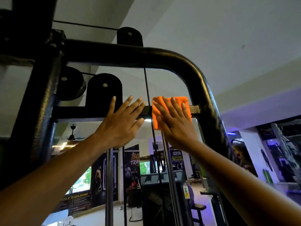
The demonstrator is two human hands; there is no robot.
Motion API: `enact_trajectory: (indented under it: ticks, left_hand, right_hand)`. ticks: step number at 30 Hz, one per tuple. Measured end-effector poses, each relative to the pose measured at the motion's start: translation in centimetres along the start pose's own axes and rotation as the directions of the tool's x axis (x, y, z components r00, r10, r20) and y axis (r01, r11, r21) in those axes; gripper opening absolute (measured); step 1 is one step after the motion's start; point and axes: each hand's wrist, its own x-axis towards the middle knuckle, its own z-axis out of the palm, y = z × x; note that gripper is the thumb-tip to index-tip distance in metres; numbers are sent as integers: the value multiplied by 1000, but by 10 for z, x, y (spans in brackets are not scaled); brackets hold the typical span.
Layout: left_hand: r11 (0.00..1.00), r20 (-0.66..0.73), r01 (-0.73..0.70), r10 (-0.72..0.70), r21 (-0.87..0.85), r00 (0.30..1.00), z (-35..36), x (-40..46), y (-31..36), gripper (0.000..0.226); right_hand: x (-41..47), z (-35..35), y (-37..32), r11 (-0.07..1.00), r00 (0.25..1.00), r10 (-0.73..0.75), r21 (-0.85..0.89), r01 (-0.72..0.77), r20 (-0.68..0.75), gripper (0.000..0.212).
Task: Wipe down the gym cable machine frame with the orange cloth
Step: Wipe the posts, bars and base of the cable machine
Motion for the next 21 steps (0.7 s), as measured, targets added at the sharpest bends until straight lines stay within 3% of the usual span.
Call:
enact_trajectory:
  ticks: [2, 5, 7, 9, 12, 17, 21]
  left_hand:
    - [1000, 8, -5, 5, 8, 1000, 1, 0, -1, 78]
    - [1000, 0, -9, 9, 6, 1000, 1, 2, -2, 77]
    - [1000, -10, 0, 0, 6, 1000, 2, 3, 1, 75]
    - [1000, -23, 9, -9, 13, 1000, 5, 5, 7, 75]
    - [1000, -18, 6, -6, -6, 1000, 6, 7, 14, 77]
    - [999, 9, -10, 10, -32, 1000, 4, 11, 22, 75]
    - [997, -8, 21, -22, -73, 1000, 6, 19, 41, 76]
  right_hand:
    - [0, -9, 31, 998, 998, 67, -18, -67, -1, 62]
    - [7, -15, 41, 957, 958, 287, 47, -285, -24, 69]
    - [10, -11, 11, 971, 971, 239, 25, -239, -20, 66]
    - [3, -4, -7, 997, 997, 75, -8, -75, -6, 62]
    - [-2, -16, 21, 997, 997, -72, -35, 73, 42, 61]
    - [-4, -33, 64, 989, 989, 145, -7, -145, -24, 64]
    - [-9, -22, 31, 998, 998, 61, 3, -61, -11, 61]
